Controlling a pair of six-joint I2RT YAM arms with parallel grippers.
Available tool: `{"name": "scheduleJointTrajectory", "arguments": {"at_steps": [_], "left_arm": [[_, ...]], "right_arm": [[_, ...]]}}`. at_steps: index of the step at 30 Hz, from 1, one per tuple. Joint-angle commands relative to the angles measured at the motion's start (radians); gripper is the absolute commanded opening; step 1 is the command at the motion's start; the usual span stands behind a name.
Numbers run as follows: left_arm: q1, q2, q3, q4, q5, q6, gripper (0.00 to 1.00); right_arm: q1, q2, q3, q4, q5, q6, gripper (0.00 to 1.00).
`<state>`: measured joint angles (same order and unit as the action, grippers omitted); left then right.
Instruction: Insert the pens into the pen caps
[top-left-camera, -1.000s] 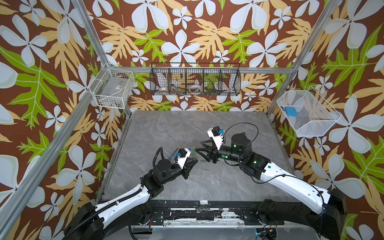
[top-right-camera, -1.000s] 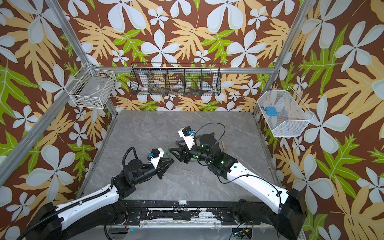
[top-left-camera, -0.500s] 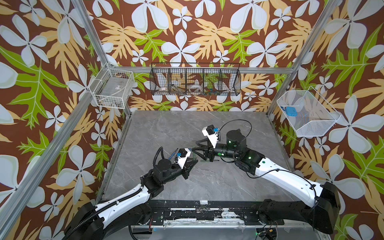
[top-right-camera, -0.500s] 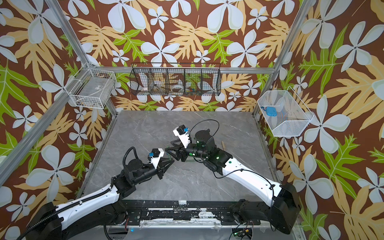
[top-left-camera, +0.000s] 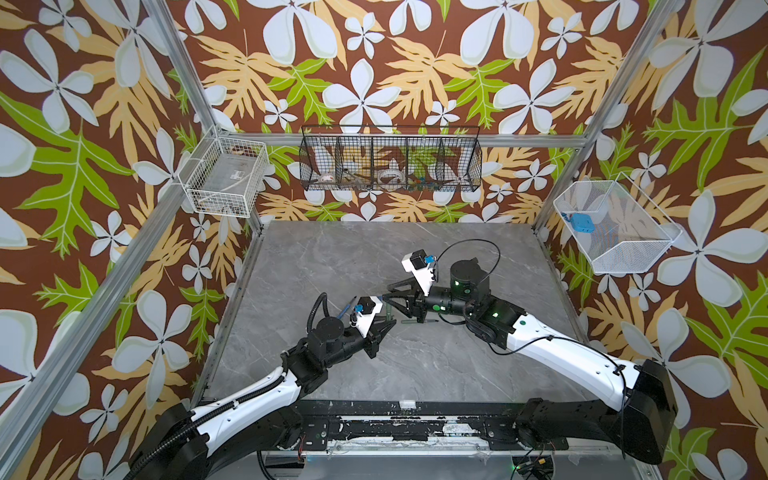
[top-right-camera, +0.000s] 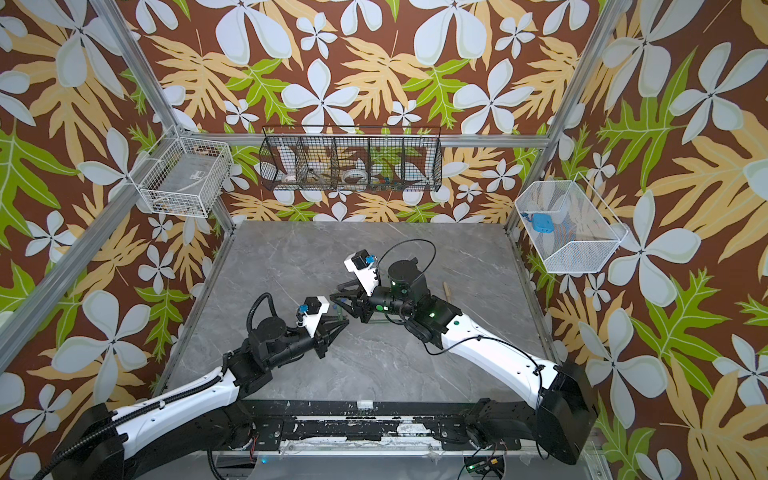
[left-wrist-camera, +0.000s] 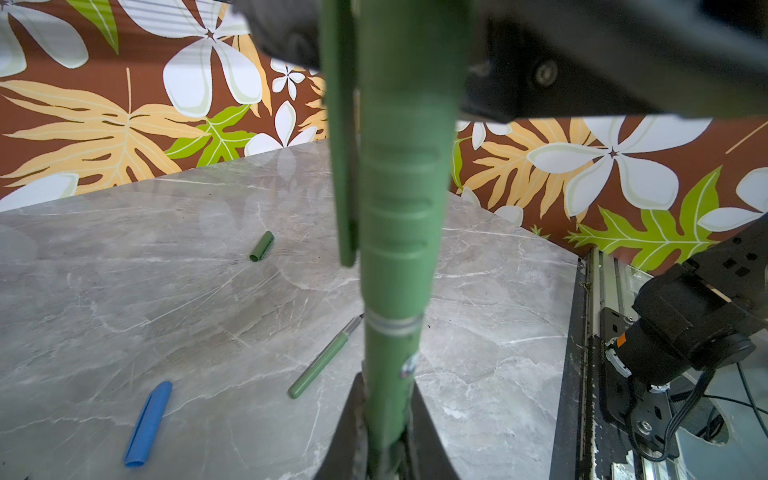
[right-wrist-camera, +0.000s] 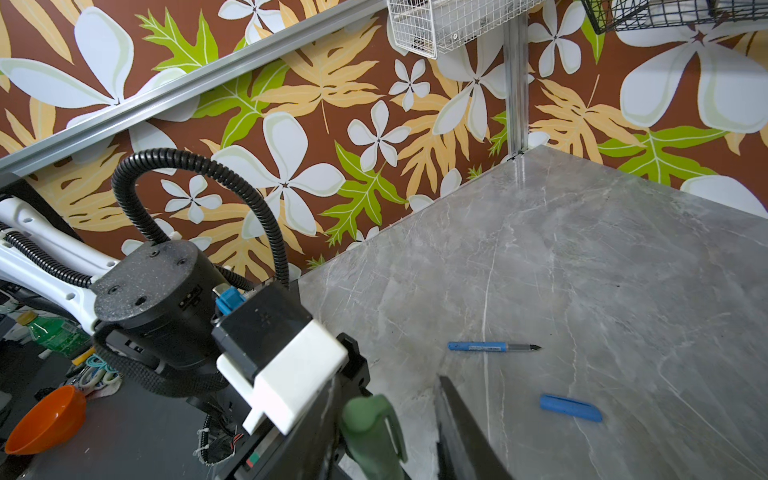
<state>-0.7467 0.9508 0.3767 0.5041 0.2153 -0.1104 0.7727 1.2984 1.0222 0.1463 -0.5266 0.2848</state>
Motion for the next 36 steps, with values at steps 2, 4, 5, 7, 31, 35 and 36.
{"name": "scheduleJointTrajectory", "arguments": {"at_steps": [2, 4, 5, 7, 31, 35, 36], "left_arm": [[0.0, -0.002, 0.007, 0.016, -0.001, 0.002, 0.0], [0.0, -0.004, 0.008, 0.016, -0.013, -0.001, 0.0], [0.0, -0.004, 0.007, 0.015, -0.02, -0.003, 0.0], [0.0, -0.002, 0.01, 0.01, -0.023, -0.005, 0.0], [0.0, -0.298, -0.116, 0.053, -0.413, -0.011, 0.0], [0.001, -0.348, -0.127, 0.061, -0.443, 0.005, 0.0], [0.0, -0.353, -0.121, 0.066, -0.44, 0.003, 0.0]], "right_arm": [[0.001, 0.003, -0.003, 0.031, -0.011, 0.011, 0.25], [0.001, 0.002, -0.007, 0.029, -0.013, 0.014, 0.22], [0.002, 0.003, -0.009, 0.029, -0.015, 0.014, 0.21], [0.002, 0.002, -0.015, 0.026, -0.018, 0.016, 0.16], [0.022, 0.18, -0.045, -0.006, -0.253, 0.06, 0.0], [0.037, 0.213, -0.042, -0.007, -0.281, 0.055, 0.0], [0.039, 0.221, -0.04, -0.011, -0.288, 0.052, 0.0]]}}
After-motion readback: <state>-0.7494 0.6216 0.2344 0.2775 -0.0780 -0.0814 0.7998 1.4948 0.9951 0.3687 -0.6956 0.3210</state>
